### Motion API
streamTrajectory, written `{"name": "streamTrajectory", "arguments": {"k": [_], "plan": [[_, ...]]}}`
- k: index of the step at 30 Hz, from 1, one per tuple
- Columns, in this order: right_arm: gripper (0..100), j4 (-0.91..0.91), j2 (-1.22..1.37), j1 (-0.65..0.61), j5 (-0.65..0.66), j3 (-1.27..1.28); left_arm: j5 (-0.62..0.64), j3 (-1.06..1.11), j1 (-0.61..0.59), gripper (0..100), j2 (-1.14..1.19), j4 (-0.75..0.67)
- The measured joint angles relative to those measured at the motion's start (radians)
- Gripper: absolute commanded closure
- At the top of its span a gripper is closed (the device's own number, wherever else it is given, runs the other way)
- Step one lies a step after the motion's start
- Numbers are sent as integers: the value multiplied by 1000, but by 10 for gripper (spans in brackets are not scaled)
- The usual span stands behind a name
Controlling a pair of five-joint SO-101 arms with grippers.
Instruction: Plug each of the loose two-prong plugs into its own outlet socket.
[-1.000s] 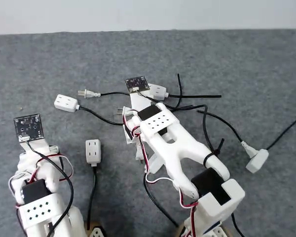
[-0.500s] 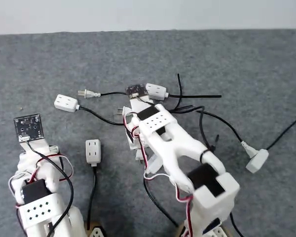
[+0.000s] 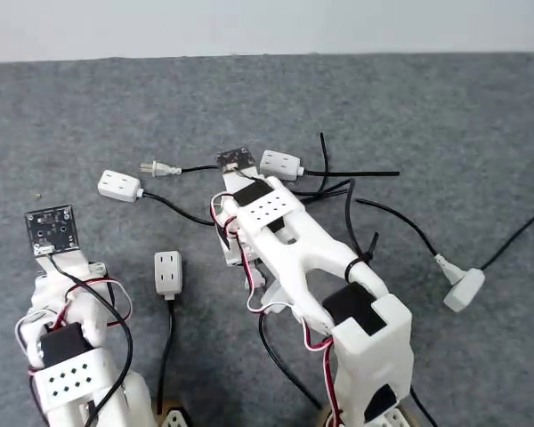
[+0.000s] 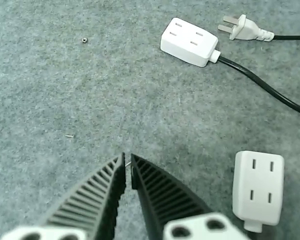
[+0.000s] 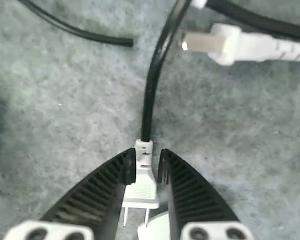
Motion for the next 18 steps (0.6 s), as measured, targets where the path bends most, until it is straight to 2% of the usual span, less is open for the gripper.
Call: {"name": "streamTrajectory", "arguments": {"k": [18], "plan": [[912,0,0,-20,0,12,-28,0,0,987,0,0]]}}
